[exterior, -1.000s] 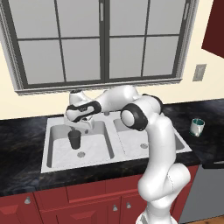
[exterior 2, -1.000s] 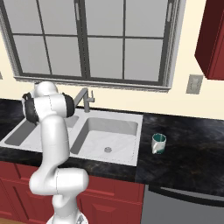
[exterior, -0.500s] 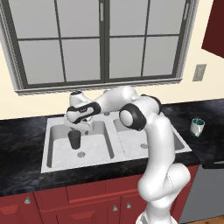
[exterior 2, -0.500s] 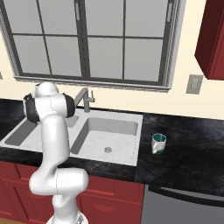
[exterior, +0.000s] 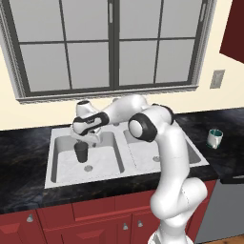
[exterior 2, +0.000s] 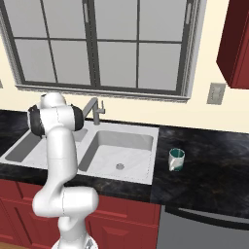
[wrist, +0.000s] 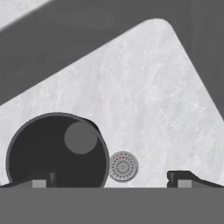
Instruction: Move any existing items from the left basin to the right basin for drying. Then move the mug from the counter to the left basin of the sink for washing.
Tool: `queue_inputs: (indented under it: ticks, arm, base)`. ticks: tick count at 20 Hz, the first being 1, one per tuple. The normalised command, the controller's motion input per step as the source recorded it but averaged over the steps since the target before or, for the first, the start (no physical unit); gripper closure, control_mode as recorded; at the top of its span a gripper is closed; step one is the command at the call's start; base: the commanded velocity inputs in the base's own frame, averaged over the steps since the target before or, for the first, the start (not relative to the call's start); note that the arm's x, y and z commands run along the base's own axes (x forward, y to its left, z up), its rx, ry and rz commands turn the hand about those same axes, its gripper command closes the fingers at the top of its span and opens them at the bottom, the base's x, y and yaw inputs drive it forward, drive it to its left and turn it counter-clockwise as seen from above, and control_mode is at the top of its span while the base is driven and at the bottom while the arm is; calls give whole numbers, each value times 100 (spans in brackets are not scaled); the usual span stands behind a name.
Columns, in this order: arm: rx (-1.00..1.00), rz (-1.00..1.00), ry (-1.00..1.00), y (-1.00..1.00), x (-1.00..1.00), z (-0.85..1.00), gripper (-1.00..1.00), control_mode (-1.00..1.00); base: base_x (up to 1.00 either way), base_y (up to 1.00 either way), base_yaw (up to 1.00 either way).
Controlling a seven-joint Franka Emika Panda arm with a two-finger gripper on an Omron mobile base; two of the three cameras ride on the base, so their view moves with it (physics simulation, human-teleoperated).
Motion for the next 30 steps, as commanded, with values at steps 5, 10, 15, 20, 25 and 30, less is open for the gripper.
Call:
queue_inputs:
  ticks: [5, 10, 15, 20, 25, 30]
  arm:
    - [0, 0, 0, 5, 12, -11, -100, -100]
    - [0, 0, 0, 7, 10, -10, -100, -100]
    - [0, 0, 0, 4, 5, -7, -100, -100]
    - [0, 0, -1, 0, 0, -7, -100, -100]
    - [0, 0, -1, 0, 0, -10, -100, -100]
    - [0, 0, -1, 0, 0, -15, -100, -100]
  base:
    - [0, 0, 0]
    - [0, 0, 0]
    - [0, 0, 0]
    - [0, 0, 0]
    - [0, 0, 0]
    - [0, 0, 0]
